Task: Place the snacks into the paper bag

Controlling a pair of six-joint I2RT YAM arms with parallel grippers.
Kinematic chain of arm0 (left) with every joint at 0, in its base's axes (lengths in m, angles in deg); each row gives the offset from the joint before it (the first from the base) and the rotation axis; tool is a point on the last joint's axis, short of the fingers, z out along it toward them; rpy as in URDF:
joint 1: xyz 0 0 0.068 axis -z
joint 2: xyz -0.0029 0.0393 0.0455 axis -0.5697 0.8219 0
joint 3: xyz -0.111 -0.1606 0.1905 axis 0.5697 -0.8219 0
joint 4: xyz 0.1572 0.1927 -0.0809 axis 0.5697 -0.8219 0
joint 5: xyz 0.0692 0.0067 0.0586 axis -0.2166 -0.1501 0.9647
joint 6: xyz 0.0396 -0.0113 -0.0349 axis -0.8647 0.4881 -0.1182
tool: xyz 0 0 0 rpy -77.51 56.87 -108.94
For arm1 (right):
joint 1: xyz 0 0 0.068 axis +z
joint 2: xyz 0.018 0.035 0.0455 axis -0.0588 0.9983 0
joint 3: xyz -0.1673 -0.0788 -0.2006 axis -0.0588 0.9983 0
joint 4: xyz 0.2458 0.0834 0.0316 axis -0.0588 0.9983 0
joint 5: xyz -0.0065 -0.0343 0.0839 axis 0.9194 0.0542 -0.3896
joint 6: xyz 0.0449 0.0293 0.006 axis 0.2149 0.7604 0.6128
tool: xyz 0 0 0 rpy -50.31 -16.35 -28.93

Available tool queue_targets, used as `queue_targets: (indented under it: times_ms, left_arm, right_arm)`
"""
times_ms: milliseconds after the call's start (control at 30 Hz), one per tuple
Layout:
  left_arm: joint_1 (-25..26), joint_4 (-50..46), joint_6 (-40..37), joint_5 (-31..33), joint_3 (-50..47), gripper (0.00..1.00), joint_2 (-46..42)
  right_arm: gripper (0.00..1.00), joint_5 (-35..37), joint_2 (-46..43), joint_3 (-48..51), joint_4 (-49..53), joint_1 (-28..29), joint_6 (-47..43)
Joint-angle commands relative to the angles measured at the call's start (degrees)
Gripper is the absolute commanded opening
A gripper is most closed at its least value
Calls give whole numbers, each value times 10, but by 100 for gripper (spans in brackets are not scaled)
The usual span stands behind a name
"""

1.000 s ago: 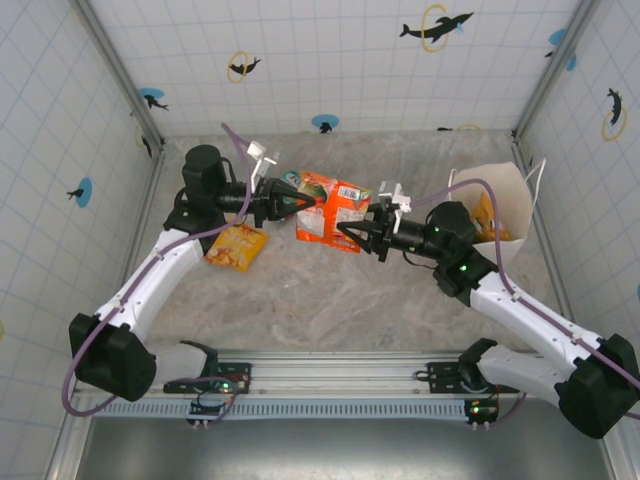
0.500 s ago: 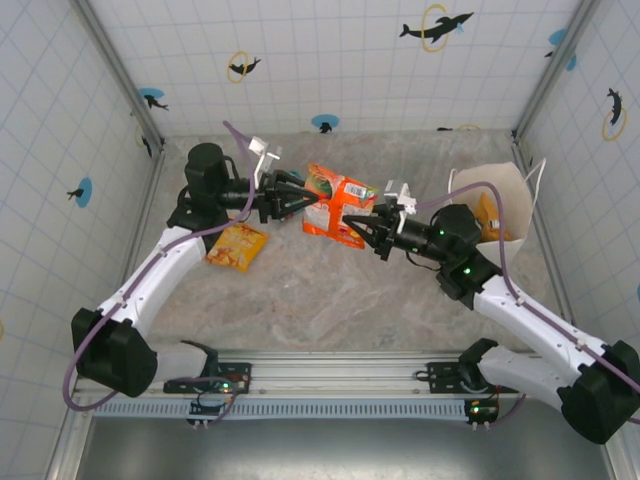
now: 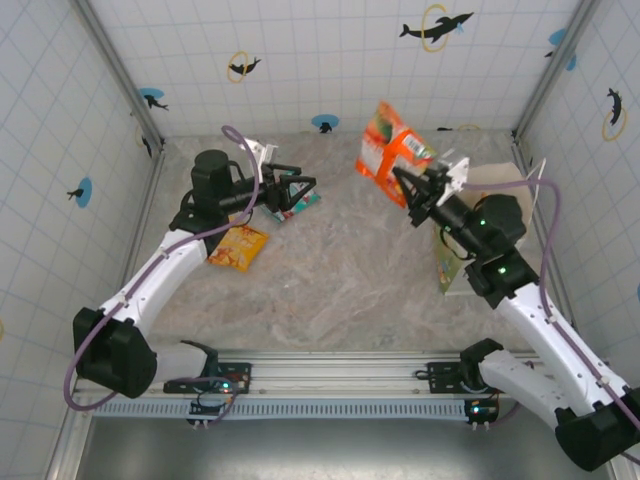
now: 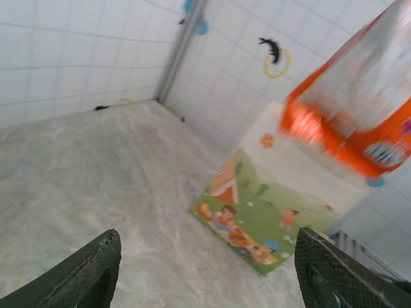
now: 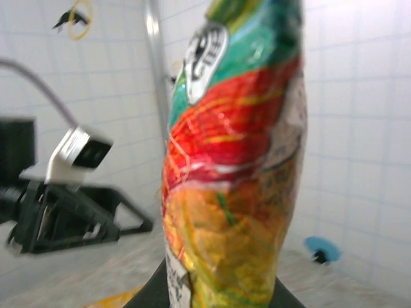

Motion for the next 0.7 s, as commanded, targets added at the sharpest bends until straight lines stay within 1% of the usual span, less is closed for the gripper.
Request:
queue_targets:
  times_ms: [0, 167, 300, 467, 667]
  left_arm:
    - [3, -11, 16, 51, -7, 72, 13]
    - [2, -14, 19, 59, -8, 72, 19]
    - [2, -21, 17, 67, -8, 72, 23]
    - [3, -25, 19, 72, -13, 71, 29]
    - [3, -27, 21, 68, -14, 70, 32]
  right_arm:
    - [12, 44, -2, -69, -2, -35, -16]
    - [11, 101, 3, -110, 9, -85, -12]
    - [11, 143, -10, -114, 33, -120, -1]
    - [10, 203, -57, -47, 80, -136, -5]
    - [10, 254, -115, 33, 110, -144, -7]
